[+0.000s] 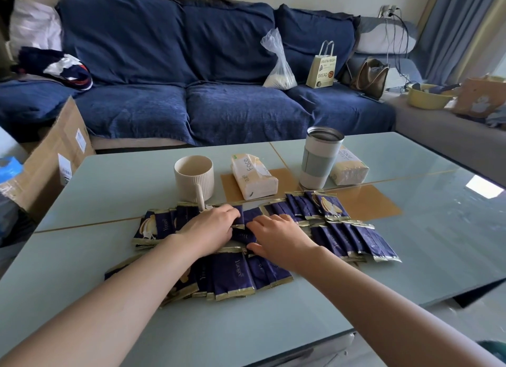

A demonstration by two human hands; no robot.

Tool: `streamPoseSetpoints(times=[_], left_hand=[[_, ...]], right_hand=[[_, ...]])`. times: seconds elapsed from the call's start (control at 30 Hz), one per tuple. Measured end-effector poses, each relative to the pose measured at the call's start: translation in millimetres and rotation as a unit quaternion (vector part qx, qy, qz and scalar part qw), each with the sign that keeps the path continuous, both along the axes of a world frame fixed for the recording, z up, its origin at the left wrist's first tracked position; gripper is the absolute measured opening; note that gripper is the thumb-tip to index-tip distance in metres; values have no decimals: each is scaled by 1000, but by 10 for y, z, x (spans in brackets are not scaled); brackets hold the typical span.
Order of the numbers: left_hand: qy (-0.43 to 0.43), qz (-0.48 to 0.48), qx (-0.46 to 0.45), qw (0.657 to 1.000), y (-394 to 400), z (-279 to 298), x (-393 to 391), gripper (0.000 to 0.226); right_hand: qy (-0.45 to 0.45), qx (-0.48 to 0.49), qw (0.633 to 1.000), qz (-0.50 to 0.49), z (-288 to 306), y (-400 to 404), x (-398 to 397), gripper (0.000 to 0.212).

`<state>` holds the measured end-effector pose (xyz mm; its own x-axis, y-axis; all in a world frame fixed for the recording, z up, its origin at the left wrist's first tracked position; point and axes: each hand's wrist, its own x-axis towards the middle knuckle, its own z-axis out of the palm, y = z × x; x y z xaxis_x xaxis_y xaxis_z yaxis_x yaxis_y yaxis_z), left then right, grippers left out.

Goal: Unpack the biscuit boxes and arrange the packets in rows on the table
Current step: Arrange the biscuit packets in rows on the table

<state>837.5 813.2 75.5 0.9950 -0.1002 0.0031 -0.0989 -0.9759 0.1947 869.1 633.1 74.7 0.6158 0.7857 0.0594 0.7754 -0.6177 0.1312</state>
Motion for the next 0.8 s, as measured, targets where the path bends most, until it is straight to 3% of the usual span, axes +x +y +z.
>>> streamPoseSetpoints(times=[0.23,0.53,0.7,0.8], left_hand=[[-40,17,-46,998,-20,22,62,28],[-85,-11,-48,995,-53,-55,-95,37],[-121,-4,-22,992,-132,-117,-387,41],[-99,-5,-5,995,-199,-162,-546,52]], right_hand=[[21,124,987,-99,100,-178,-164,47],[73,131,985,-83,-60,-307,-600,57],[80,176,975,-111,-19,-357,-427,31],[108,148,966,-184,-39,-359,-282,36]])
